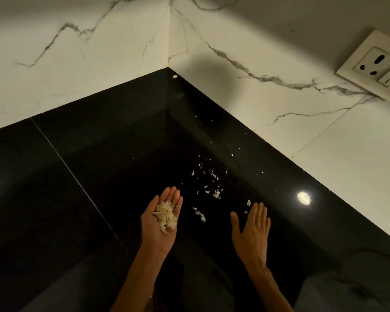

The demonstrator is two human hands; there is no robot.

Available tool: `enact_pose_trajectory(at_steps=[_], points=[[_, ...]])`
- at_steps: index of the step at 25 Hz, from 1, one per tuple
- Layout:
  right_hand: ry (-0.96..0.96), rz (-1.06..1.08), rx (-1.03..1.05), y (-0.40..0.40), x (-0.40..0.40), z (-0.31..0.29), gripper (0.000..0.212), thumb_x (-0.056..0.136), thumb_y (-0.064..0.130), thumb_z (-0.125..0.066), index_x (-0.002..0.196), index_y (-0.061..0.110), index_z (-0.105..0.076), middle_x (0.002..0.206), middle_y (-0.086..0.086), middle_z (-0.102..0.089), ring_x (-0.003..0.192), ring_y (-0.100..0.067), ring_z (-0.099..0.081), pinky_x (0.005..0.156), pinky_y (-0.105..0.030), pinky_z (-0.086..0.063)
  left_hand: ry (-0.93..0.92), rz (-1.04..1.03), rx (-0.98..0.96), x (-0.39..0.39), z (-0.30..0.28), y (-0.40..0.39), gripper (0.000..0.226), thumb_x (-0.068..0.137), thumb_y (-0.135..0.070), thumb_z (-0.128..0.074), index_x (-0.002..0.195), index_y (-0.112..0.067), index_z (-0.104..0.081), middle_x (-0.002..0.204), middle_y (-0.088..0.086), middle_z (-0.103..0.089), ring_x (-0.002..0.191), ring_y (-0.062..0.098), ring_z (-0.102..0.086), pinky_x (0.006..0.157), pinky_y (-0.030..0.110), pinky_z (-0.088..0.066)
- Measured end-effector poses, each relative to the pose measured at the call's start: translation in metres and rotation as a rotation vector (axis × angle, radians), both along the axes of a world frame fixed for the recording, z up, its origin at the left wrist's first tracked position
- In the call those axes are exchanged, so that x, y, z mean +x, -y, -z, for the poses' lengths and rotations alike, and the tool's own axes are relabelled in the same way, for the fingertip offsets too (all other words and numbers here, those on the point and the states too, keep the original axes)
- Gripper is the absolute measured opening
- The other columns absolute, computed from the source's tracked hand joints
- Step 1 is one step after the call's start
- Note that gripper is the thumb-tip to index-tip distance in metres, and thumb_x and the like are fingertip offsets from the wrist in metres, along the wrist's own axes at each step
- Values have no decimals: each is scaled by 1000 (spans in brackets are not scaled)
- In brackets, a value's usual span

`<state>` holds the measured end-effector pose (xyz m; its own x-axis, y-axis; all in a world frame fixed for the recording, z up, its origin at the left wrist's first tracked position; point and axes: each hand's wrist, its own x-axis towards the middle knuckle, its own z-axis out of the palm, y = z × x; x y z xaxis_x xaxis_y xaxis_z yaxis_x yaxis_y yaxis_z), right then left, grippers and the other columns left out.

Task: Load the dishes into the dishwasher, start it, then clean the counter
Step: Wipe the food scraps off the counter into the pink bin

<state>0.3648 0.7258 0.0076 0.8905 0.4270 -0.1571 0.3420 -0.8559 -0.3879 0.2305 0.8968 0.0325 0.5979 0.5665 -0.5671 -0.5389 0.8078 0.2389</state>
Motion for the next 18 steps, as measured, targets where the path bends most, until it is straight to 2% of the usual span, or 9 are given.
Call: enact_pose_trajectory(at_steps=[2, 4, 6, 8, 10, 11, 13, 15, 18], points=[[-2, -143, 15, -29, -5, 5, 84, 91, 69, -4, 154, 14, 4, 161, -4, 12, 147, -17, 19, 121, -37, 8, -5, -6, 5, 1, 1, -1, 36, 103, -27, -34, 119, -6, -59, 118, 13, -68, 110, 24, -64, 97, 37, -46], [-54, -306, 18, -59, -13, 2, 81, 92, 68, -7, 154, 18, 7, 158, 2, 18, 146, -14, 22, 121, -36, 10, 2, -19, -15, 4, -1, -1, 36, 103, -27, -33, 118, -6, -58, 120, 14, -66, 113, 24, -60, 98, 37, -44], [-78, -444, 44, -70, -14, 0, 82, 91, 69, -18, 155, 20, -2, 158, 7, 13, 147, -10, 18, 122, -33, 6, 19, -34, -27, 6, -3, -1, 36, 103, -27, -32, 117, -6, -57, 122, 13, -63, 113, 24, -58, 97, 37, -43], [-91, -532, 118, -65, -11, 1, 79, 89, 67, -35, 153, 24, -21, 156, 16, -4, 148, -5, 5, 119, -26, 0, 27, -40, -24, 6, -2, -2, 36, 103, -28, -32, 117, -7, -57, 122, 13, -63, 112, 24, -58, 97, 37, -43], [-50, -586, 182, -57, -14, 3, 64, 90, 55, -51, 146, 25, -41, 153, 16, -25, 144, -7, -15, 116, -24, -15, 25, -43, -31, 9, 0, -3, 37, 103, -28, -32, 117, -7, -58, 120, 13, -65, 112, 24, -59, 99, 37, -43], [7, -588, 224, -55, -17, 6, 53, 90, 45, -58, 138, 23, -52, 149, 11, -39, 139, -11, -30, 114, -26, -27, 21, -42, -32, 10, 1, -3, 37, 103, -28, -32, 117, -7, -59, 119, 12, -66, 112, 23, -60, 99, 37, -43], [137, -535, 305, -55, -25, 12, 33, 87, 23, -70, 120, 17, -68, 129, 2, -61, 119, -16, -53, 96, -31, -51, 22, -37, -35, 11, 3, -4, 37, 103, -28, -32, 118, -6, -58, 120, 13, -66, 113, 24, -60, 95, 37, -45], [200, -491, 352, -57, -32, 12, 24, 82, 5, -73, 104, 14, -73, 109, 2, -67, 101, -13, -60, 79, -27, -56, 29, -35, -34, 10, 4, -4, 37, 103, -27, -31, 119, -6, -57, 121, 13, -65, 113, 24, -59, 93, 37, -46], [223, -515, 309, -68, -32, 6, 32, 73, -14, -65, 91, 12, -69, 94, 0, -64, 88, -14, -58, 69, -20, -48, 19, -32, -31, 9, 3, -2, 37, 103, -27, -31, 120, -6, -56, 122, 13, -63, 113, 25, -58, 101, 38, -43]])
